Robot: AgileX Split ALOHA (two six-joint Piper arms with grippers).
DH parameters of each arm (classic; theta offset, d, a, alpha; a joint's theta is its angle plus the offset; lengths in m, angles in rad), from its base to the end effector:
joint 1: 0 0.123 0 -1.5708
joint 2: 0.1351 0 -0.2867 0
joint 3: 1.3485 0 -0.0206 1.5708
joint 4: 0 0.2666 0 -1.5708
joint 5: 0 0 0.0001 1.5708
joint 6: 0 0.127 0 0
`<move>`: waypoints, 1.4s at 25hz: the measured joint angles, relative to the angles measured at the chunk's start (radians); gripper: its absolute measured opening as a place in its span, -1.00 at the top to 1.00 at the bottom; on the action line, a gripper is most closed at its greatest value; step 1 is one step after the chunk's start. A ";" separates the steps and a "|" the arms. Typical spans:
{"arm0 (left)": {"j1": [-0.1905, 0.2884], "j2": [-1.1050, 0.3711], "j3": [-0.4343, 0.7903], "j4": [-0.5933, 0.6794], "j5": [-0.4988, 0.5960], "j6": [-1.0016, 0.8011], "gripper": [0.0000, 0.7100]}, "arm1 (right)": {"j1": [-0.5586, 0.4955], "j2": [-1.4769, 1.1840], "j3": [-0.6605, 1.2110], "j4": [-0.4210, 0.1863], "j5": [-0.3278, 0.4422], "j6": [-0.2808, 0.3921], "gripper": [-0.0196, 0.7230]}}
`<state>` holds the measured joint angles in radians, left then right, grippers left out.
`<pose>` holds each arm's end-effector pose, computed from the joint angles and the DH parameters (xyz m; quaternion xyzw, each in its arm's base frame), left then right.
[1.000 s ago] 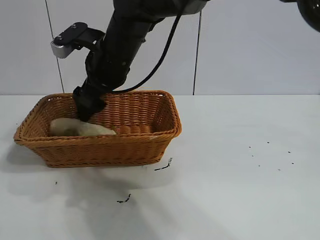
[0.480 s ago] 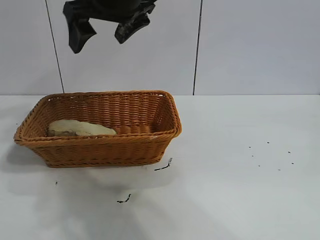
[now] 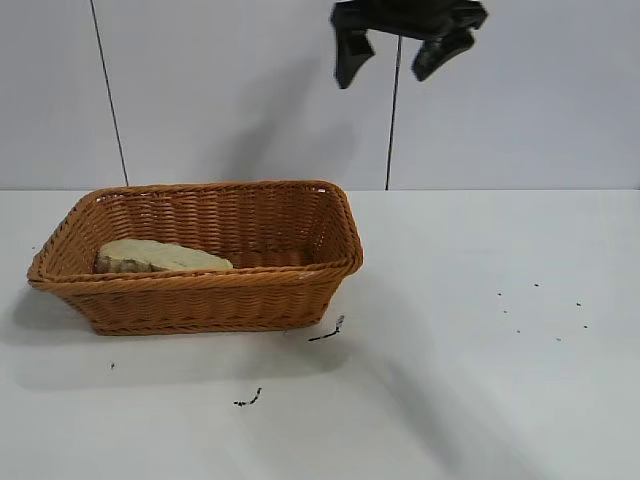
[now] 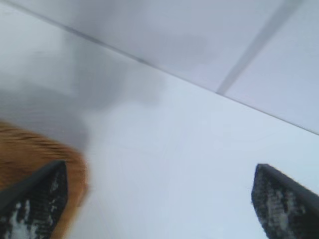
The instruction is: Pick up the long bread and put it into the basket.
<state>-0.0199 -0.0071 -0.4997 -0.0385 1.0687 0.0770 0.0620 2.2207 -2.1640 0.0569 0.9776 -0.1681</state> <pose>0.0378 -0.0050 0.2678 0.0422 0.8523 -0.0044 0.5213 0.5412 0.0396 0.2515 -0.1014 0.9460 0.0110 0.3077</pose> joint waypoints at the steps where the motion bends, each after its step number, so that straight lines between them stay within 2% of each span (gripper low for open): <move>1: 0.000 0.000 0.000 0.000 0.000 0.000 -0.95 | -0.018 0.000 0.000 0.000 0.012 0.000 -0.91; 5: 0.000 0.000 0.000 0.000 0.000 0.000 -0.95 | -0.066 0.000 0.000 0.013 0.072 0.000 -0.91; 11: 0.000 0.000 0.000 0.000 0.000 0.000 -0.95 | -0.070 0.000 0.000 0.023 0.225 0.001 -0.91; 19: 0.000 0.000 0.000 0.000 0.000 0.000 -0.95 | -0.070 -0.112 0.101 0.028 0.236 0.056 -0.91; 26: 0.000 0.000 0.000 0.000 0.000 0.000 -0.95 | -0.070 -0.404 0.439 0.028 0.236 0.056 -0.91; 35: 0.000 0.000 0.000 0.000 0.000 0.000 -0.95 | -0.070 -0.946 1.008 0.017 0.238 0.036 -0.91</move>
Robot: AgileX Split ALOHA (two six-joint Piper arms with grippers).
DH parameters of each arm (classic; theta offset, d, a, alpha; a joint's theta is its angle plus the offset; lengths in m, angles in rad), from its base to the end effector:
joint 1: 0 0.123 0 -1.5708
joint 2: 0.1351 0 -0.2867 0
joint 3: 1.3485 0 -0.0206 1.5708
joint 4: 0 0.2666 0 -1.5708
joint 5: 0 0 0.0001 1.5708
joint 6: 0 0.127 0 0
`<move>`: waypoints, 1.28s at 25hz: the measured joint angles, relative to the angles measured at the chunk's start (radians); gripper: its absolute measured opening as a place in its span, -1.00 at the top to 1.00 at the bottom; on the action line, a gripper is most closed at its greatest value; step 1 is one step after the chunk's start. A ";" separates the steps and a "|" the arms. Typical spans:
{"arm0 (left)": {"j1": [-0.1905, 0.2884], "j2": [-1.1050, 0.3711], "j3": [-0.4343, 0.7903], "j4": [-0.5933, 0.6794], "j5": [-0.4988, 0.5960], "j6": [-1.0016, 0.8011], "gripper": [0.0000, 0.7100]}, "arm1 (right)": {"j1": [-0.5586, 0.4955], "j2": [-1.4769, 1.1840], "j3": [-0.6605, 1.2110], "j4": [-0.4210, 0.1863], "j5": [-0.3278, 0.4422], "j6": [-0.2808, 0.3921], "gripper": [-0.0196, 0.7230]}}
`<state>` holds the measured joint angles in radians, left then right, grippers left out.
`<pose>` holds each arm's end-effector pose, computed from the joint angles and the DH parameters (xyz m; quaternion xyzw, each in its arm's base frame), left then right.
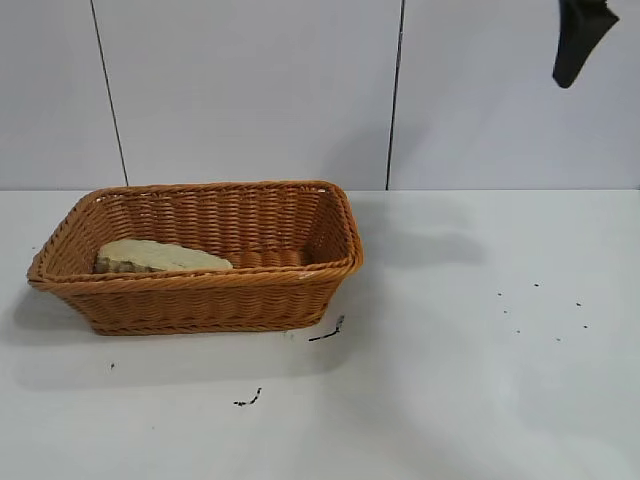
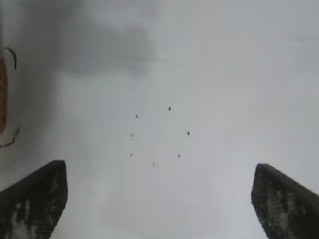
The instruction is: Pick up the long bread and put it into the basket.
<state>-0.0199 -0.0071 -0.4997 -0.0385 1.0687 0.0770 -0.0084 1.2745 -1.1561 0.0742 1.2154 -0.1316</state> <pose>0.0378 -0.0050 0.2678 0.0422 0.8523 -0.0044 0.5213 0.2615 0.0066 0.2982 -0.0536 0.9848 0.0250 0.1634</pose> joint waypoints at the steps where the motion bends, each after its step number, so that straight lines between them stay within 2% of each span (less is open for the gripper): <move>1: 0.000 0.000 0.000 0.000 0.000 0.000 -0.95 | 0.000 -0.065 0.064 -0.005 0.000 0.000 -0.91; 4: 0.000 0.000 0.000 0.000 0.000 0.000 -0.95 | 0.000 -0.247 0.234 -0.010 -0.012 -0.003 -0.91; 9: 0.000 0.000 0.000 0.000 0.000 0.000 -0.95 | 0.000 -0.560 0.475 -0.010 -0.122 -0.003 -0.91; 13: 0.000 0.000 0.000 0.000 0.000 0.000 -0.95 | 0.000 -0.809 0.623 -0.010 -0.161 -0.003 -0.91; 17: 0.000 0.000 0.000 0.000 0.000 0.000 -0.95 | 0.000 -1.003 0.650 -0.010 -0.190 -0.003 -0.91; 24: 0.000 0.000 0.000 0.000 0.000 0.000 -0.95 | 0.000 -1.248 0.650 -0.008 -0.196 -0.003 -0.91; 32: 0.000 0.000 0.000 0.000 0.000 0.000 -0.95 | 0.001 -1.279 0.652 -0.006 -0.196 0.001 -0.91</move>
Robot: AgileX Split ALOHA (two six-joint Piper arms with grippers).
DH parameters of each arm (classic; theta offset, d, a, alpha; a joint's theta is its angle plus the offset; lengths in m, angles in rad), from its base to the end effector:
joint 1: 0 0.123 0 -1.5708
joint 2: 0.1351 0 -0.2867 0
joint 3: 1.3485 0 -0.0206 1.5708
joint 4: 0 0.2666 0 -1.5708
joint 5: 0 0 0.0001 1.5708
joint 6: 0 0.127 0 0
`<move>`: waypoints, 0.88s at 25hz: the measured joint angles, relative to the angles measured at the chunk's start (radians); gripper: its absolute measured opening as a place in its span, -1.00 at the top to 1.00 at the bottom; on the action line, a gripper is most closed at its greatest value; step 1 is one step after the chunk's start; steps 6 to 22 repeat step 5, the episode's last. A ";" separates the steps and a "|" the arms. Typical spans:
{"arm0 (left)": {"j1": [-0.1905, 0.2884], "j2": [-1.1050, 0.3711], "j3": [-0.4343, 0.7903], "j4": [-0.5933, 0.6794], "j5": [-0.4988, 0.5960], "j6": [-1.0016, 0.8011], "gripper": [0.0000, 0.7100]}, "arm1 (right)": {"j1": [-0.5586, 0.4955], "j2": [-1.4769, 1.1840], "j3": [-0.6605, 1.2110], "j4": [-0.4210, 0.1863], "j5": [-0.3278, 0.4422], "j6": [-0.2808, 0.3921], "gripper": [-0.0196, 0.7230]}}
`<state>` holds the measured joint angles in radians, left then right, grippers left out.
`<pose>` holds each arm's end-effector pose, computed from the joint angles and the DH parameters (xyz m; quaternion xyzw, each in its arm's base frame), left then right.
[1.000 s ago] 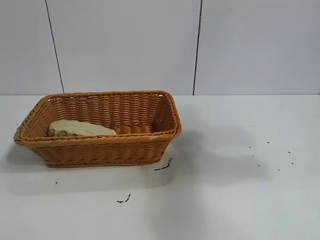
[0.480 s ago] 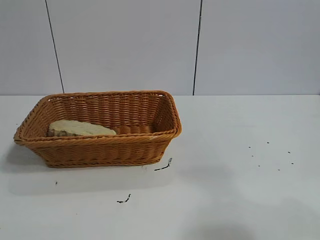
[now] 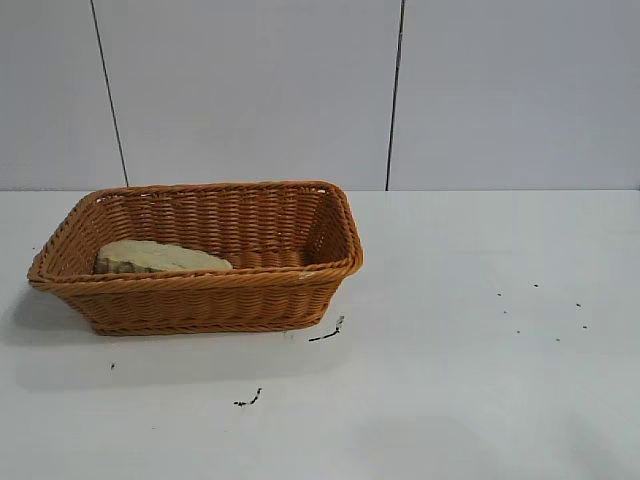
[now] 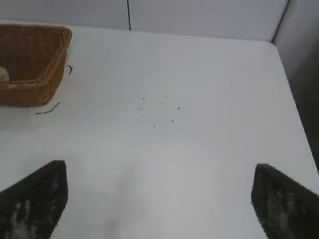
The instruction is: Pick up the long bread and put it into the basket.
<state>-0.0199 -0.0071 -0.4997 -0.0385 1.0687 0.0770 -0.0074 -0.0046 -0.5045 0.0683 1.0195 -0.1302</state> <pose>0.0378 -0.0050 0.2678 0.0422 0.8523 -0.0044 0.5213 0.0404 0.0071 0.2750 -0.0523 0.8377 -0.0032 0.5436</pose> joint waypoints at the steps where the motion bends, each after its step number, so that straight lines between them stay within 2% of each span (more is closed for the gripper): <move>1: 0.000 0.000 0.000 0.000 0.000 0.000 -0.95 | 0.000 0.000 0.001 0.000 0.000 0.000 -0.91; 22: 0.000 0.000 0.000 0.000 0.000 0.000 -0.95 | 0.000 0.000 0.002 0.000 0.000 0.003 -0.91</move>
